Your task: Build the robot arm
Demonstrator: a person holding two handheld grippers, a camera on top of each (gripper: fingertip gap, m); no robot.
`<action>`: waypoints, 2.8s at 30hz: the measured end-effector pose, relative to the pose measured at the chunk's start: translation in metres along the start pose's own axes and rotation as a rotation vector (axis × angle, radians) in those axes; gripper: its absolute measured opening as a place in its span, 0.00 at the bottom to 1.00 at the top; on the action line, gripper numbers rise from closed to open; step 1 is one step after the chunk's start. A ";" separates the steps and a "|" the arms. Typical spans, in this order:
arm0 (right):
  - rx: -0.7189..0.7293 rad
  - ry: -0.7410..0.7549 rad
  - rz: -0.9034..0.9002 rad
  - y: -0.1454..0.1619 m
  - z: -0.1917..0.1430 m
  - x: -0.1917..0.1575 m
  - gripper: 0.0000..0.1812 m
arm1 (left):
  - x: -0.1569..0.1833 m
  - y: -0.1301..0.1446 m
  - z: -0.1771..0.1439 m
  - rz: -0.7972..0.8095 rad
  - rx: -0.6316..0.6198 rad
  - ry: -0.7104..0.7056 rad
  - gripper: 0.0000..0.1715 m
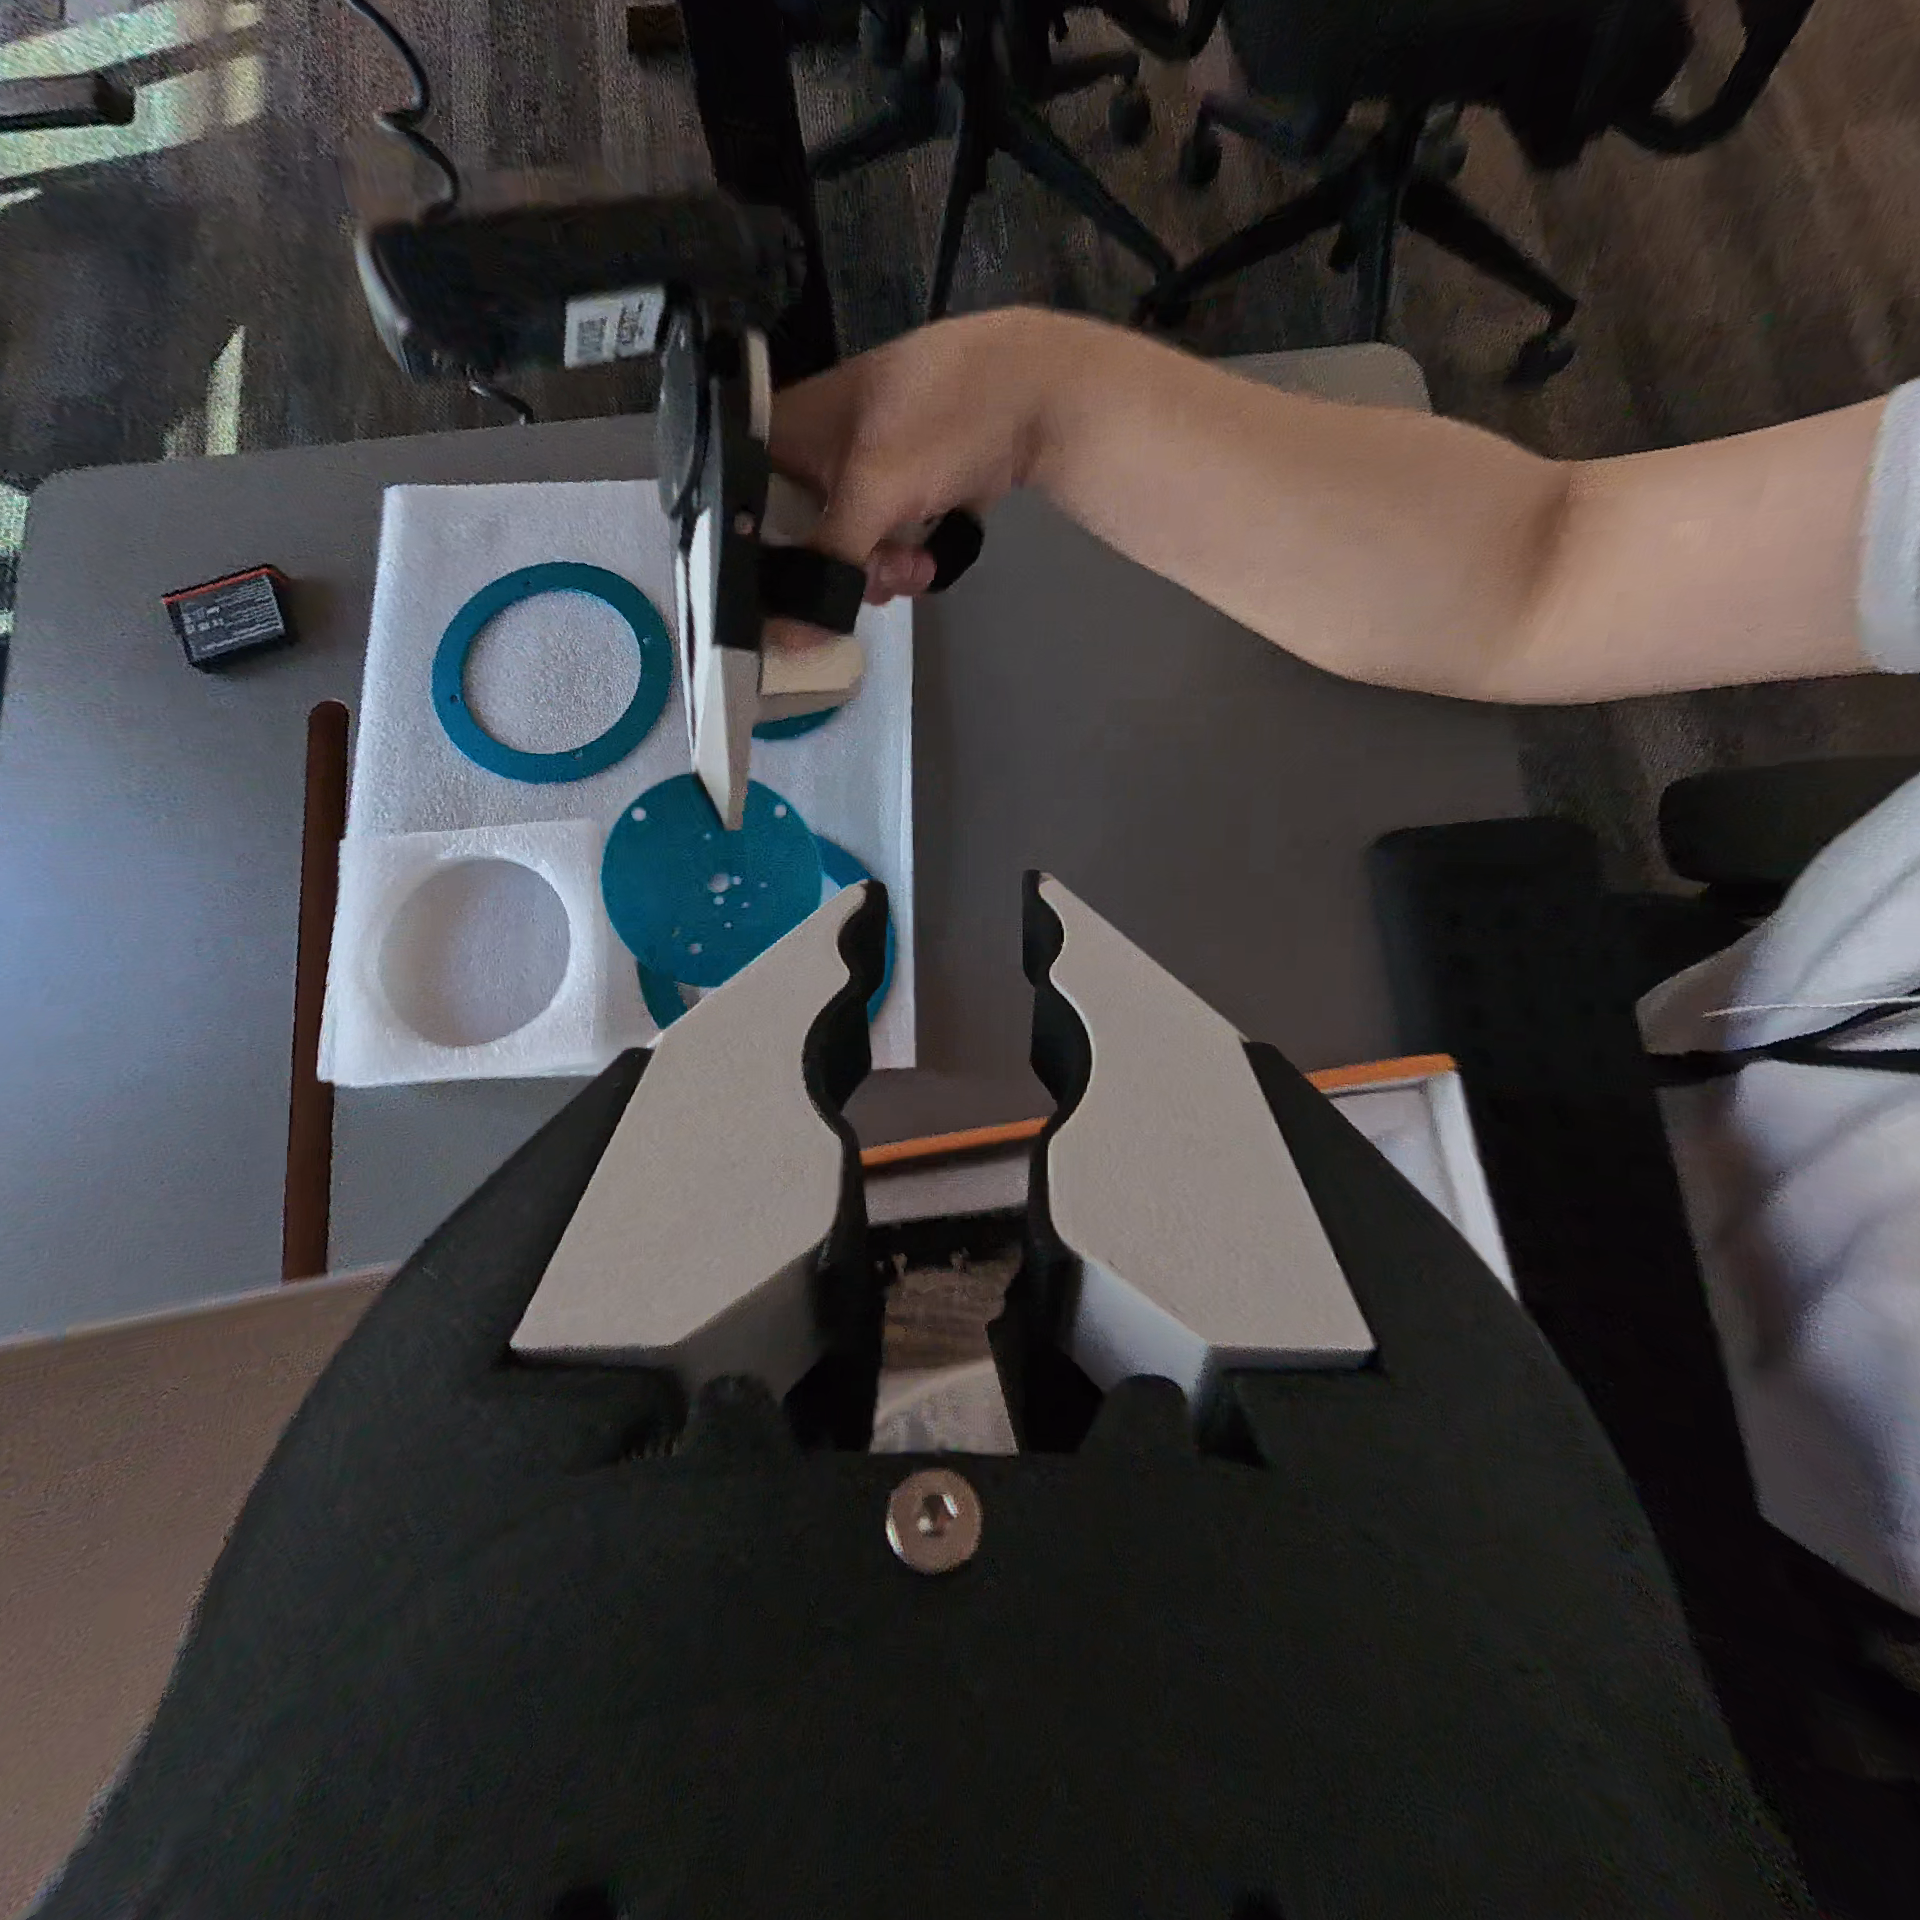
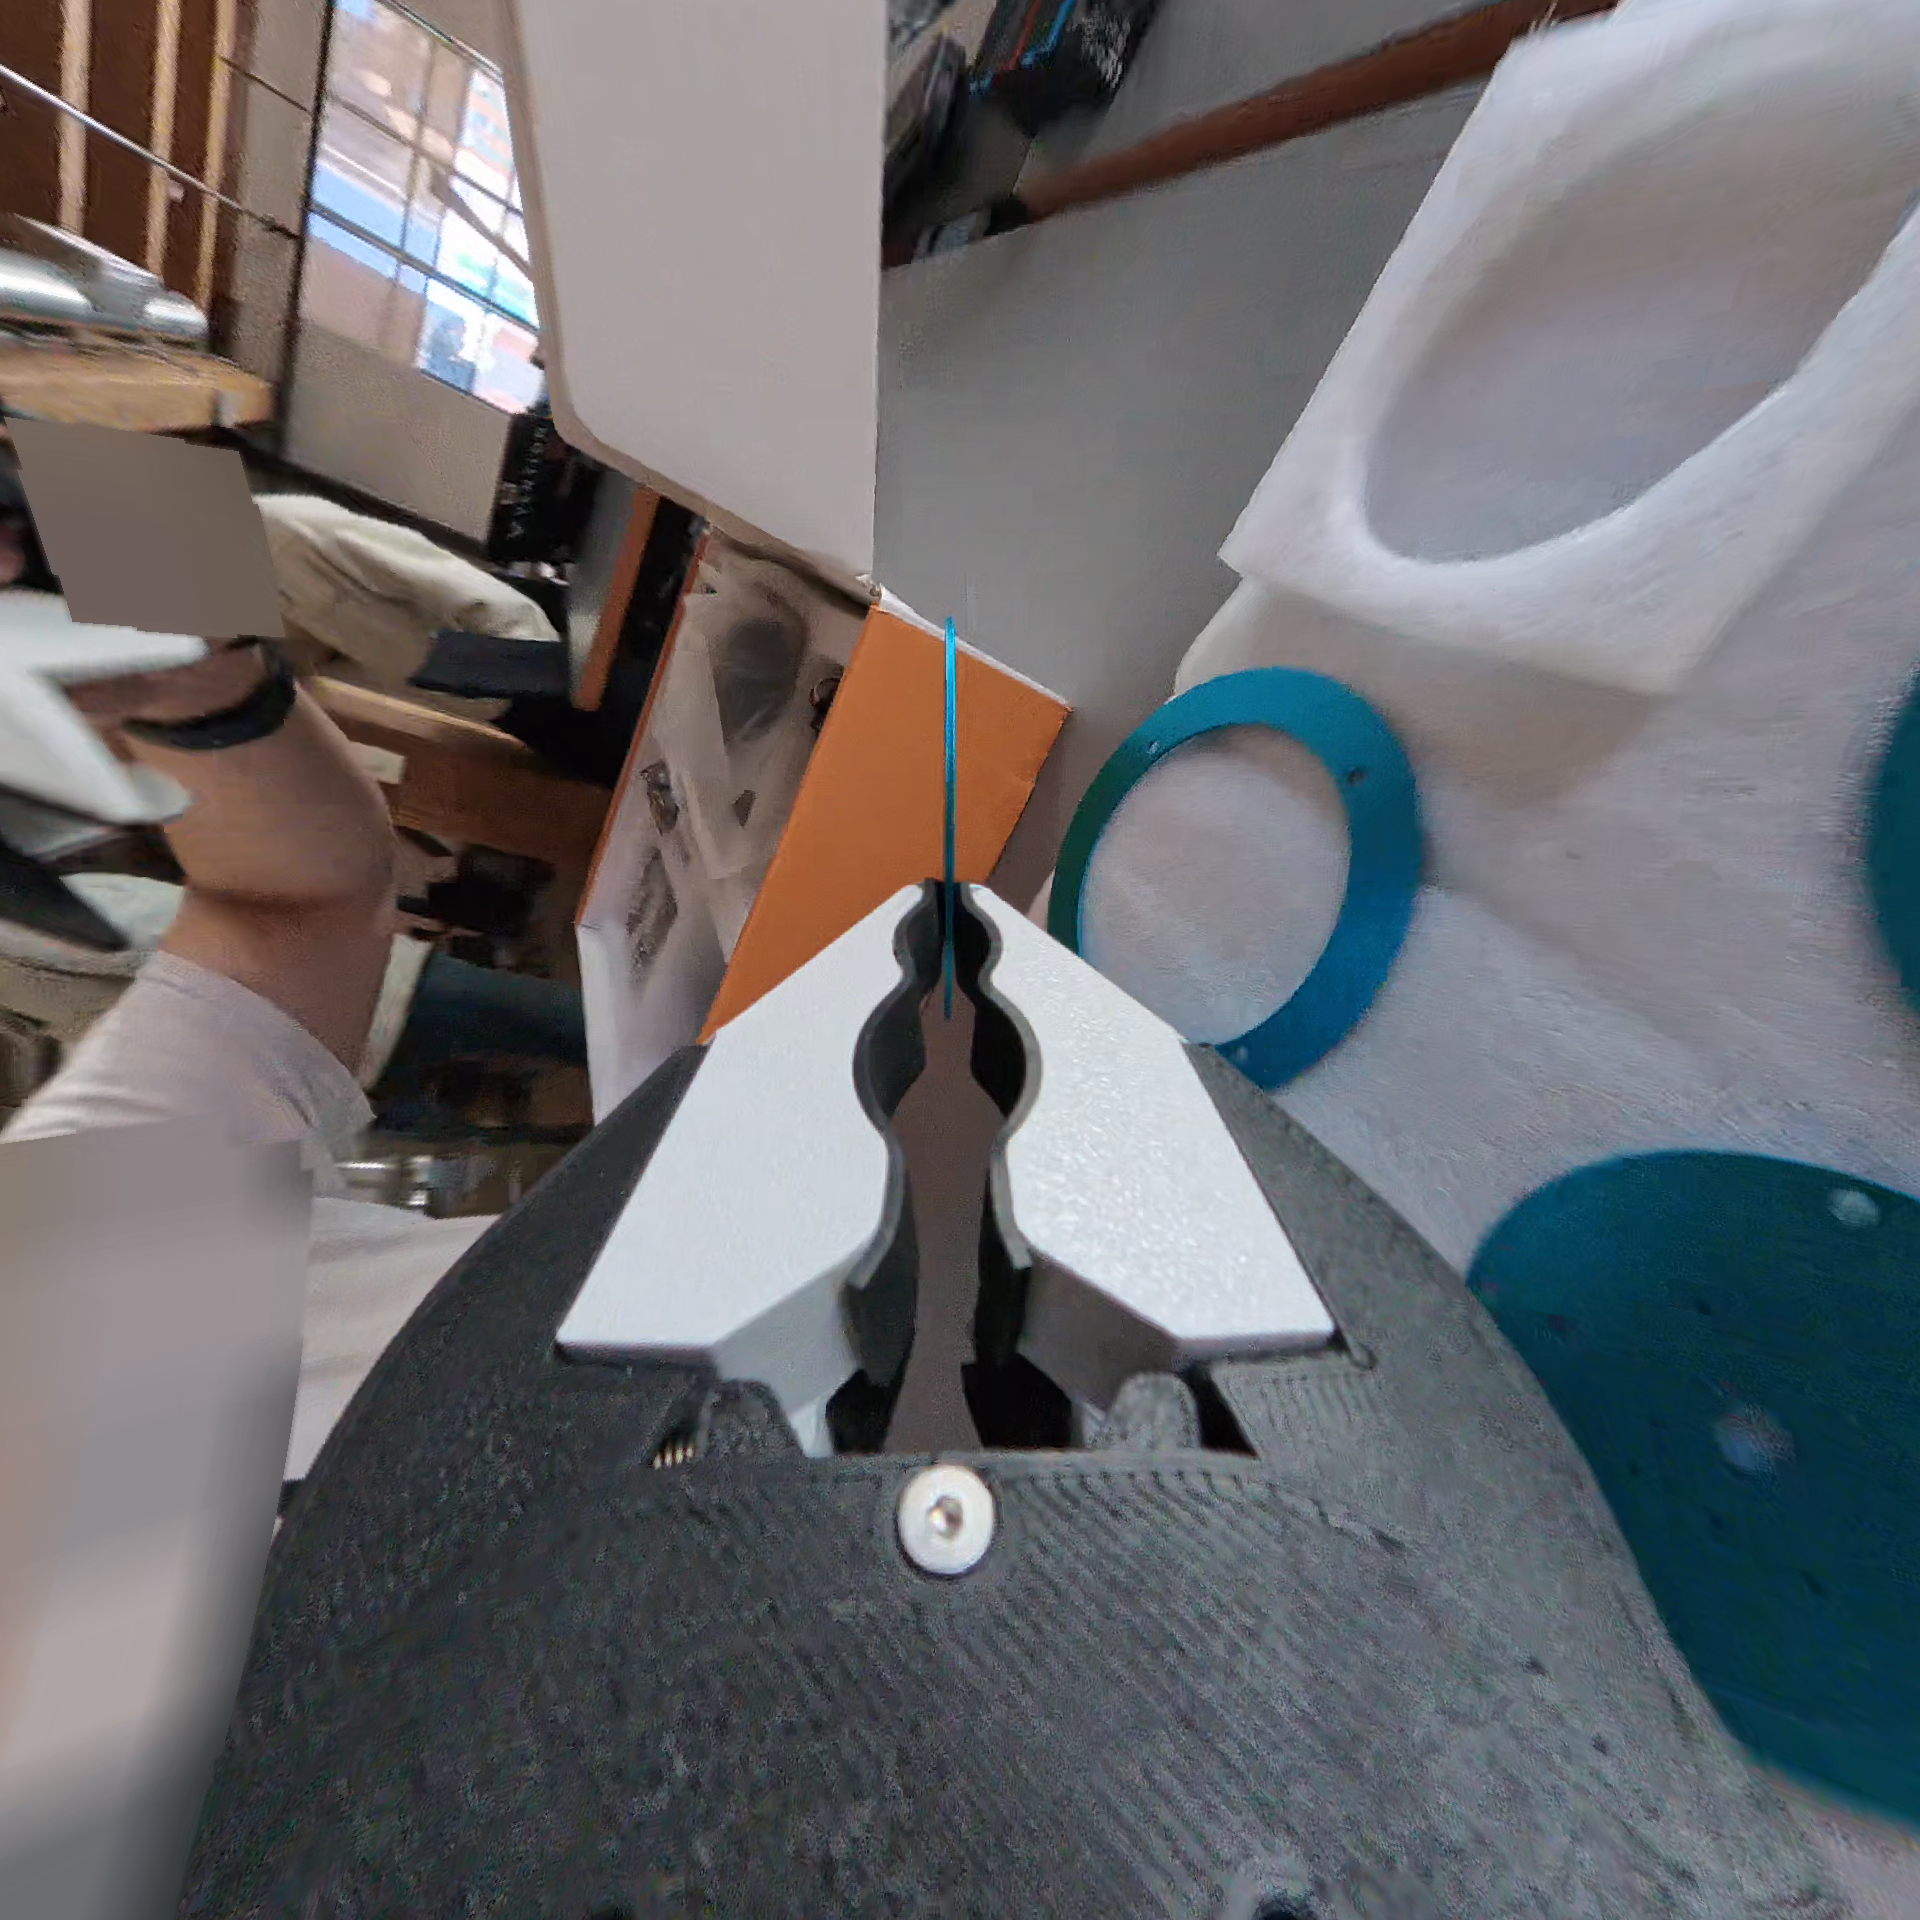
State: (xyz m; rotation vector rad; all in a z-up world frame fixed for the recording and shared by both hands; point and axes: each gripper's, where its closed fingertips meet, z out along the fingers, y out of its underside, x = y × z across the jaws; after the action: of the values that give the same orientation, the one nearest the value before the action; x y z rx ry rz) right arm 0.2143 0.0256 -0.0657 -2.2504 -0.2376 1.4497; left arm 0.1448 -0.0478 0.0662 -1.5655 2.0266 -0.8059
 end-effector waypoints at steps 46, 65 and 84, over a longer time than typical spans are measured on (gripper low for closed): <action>0.027 0.107 0.071 0.016 -0.074 0.031 0.00 | 0.059 0.048 -0.030 0.055 -0.139 -0.068 0.08; 0.262 0.241 0.182 0.051 -0.182 0.086 0.00 | -0.098 0.031 0.263 -0.211 -0.354 -0.236 0.53; 0.252 0.320 0.282 0.067 -0.187 0.122 0.01 | -0.089 0.029 0.282 -0.223 -0.438 -0.162 0.47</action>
State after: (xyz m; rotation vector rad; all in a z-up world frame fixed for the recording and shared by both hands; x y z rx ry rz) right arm 0.4284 -0.0396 -0.1313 -2.3237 0.3568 1.1447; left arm 0.3343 -0.0054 -0.1582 -2.0507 2.0233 -0.3002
